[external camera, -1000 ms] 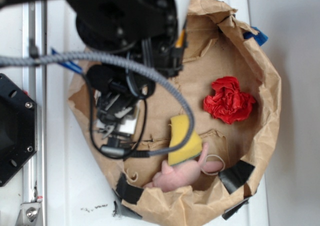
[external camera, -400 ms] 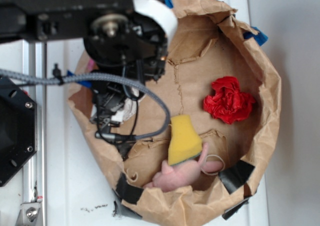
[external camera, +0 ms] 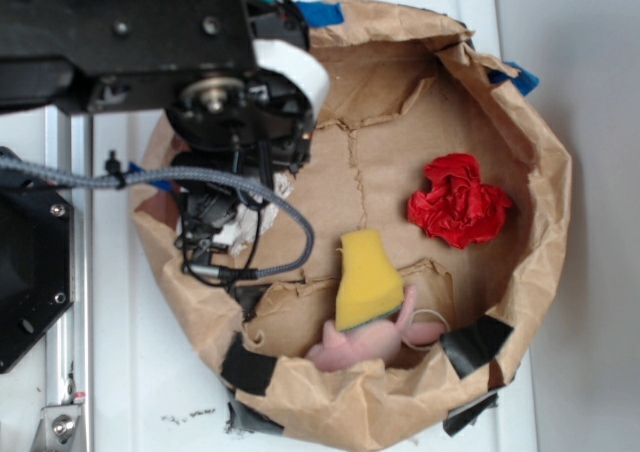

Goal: Grab the white paper.

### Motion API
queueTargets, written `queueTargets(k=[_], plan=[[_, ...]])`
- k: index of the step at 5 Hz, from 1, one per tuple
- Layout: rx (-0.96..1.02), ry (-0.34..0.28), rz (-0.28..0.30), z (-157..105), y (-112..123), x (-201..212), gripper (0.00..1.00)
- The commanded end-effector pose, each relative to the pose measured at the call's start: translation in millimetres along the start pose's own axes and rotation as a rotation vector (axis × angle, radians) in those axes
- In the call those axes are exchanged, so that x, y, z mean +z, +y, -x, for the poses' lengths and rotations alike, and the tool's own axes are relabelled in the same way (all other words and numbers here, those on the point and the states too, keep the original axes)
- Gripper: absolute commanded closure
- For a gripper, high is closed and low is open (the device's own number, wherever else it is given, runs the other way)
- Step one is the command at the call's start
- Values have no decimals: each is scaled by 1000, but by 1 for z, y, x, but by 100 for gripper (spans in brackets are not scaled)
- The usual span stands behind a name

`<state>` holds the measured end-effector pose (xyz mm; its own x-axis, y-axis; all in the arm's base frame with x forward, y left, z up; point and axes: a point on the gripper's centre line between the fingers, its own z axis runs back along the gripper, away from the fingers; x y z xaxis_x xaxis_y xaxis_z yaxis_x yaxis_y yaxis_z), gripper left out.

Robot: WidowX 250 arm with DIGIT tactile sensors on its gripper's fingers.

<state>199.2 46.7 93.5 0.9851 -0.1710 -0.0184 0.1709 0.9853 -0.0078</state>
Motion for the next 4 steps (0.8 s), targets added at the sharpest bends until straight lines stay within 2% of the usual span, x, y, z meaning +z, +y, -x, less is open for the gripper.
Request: queueTargets(k=[1,4], plan=[[31,-84,64,-23,-4,-29,0],[23,-42,52,-26,1,-36,0]])
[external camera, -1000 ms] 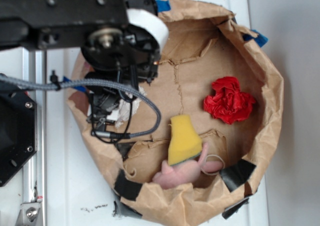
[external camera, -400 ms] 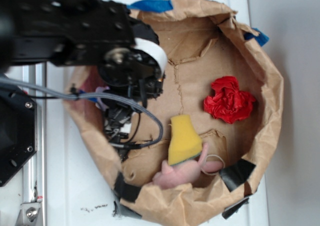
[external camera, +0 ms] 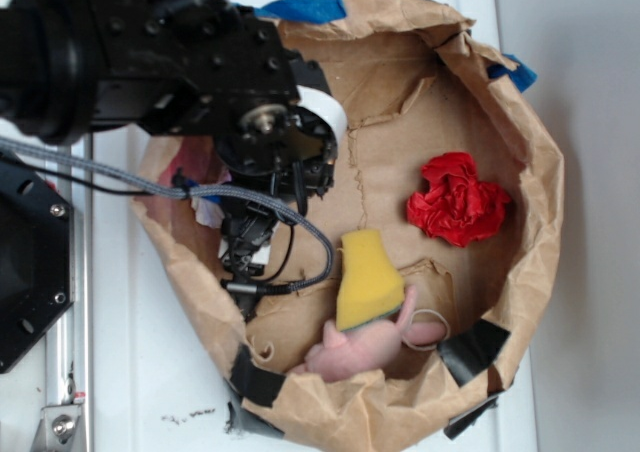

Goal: Grab the white paper.

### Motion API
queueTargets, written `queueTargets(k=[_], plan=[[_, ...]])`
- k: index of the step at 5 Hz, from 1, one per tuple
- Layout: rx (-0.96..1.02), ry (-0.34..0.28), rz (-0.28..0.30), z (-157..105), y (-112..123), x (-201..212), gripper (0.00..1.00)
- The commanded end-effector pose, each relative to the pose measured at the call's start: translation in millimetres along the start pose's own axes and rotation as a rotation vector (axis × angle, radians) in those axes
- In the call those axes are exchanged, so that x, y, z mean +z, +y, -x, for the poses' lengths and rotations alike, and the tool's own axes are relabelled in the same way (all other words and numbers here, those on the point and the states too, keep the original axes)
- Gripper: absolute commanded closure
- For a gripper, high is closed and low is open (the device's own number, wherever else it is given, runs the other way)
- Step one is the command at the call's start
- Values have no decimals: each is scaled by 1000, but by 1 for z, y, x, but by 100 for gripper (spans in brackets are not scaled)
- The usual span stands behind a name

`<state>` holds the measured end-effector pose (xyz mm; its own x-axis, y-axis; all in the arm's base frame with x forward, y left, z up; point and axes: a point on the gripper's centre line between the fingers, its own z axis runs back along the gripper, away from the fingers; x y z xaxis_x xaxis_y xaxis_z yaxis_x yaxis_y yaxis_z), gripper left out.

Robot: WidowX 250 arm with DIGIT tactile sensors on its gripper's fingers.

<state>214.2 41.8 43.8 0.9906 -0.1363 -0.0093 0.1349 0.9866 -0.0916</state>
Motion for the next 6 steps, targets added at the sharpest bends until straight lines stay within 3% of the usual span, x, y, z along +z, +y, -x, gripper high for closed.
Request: queueTargets(k=[1,4,5,6], plan=[[-11,-31,-30,-10,2,14,100],[-10,-53,-18,-10,1,13,100],[-24,-94,-36,-15,-6,24,100],[-8,-142,-16,27,-22,48,100]])
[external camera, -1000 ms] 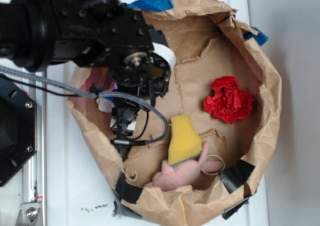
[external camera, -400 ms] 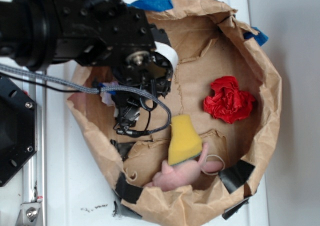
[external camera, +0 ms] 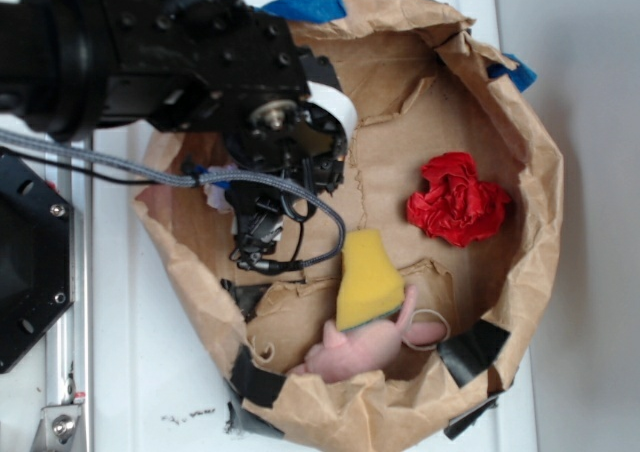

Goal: Grab the white paper.

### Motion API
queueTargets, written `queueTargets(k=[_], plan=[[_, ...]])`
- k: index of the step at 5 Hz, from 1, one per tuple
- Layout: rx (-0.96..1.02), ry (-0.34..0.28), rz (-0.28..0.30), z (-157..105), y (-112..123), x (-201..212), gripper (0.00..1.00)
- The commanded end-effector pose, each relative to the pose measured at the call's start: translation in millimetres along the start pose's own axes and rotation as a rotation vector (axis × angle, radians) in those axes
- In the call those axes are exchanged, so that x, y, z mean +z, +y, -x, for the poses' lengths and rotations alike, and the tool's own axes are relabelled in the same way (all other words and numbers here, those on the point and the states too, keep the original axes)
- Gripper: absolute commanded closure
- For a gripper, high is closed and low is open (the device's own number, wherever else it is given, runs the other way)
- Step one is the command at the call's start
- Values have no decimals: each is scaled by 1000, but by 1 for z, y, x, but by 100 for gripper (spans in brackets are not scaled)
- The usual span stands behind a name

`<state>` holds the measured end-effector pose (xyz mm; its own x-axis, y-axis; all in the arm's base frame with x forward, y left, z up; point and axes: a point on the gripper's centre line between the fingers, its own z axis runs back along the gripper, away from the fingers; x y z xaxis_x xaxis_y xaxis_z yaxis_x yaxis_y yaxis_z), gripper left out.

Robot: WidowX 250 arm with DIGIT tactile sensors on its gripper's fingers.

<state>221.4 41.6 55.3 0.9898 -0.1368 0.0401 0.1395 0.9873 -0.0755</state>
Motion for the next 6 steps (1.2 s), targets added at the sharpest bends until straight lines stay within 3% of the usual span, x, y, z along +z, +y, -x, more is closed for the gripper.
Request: queueTargets(k=[1,2,3,6], plan=[[156,-132,17,18,-20,87,100],[198,-212,23,-8,-28,137,100],[216,-222,53,-23,-31,171,100],[226,-216,36,-61,-21,172,100]])
